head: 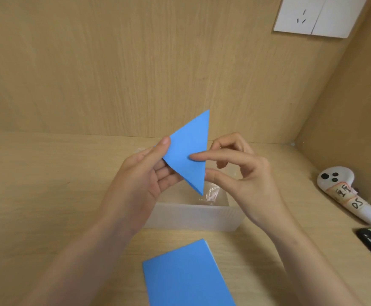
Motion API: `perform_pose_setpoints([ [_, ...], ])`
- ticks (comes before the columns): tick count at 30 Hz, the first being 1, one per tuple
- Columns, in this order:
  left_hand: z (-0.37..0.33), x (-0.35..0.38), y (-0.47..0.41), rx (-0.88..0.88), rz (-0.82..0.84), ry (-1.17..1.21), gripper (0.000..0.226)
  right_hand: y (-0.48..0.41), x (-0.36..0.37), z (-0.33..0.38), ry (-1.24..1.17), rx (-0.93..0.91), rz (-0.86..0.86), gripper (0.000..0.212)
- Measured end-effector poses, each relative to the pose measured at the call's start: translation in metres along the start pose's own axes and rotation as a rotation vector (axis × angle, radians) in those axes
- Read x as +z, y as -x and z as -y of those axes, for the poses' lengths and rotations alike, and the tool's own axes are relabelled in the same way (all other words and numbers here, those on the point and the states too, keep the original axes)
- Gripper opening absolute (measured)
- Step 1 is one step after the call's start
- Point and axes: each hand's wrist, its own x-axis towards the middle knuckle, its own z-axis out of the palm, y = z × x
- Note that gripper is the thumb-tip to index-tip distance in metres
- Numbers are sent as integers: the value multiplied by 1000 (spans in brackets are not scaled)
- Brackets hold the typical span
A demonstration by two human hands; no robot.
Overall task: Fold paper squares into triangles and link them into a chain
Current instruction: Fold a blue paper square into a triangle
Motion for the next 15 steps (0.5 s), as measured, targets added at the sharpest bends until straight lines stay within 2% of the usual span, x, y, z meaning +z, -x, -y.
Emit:
perform_pose_setpoints([
  [5,1,3,1,-59,66,77,31,2,-2,-1,-103,-12,-35,19],
  [8,2,4,2,-69,82,126,26,2,-1,-2,-202,-7,-117,11],
  [11,1,4,1,-33,96,78,28,1,-2,-1,-300,59,-178,4],
  [15,0,1,1,-9,118,-29,23,-1,-1,-1,-421,148,-196,9],
])
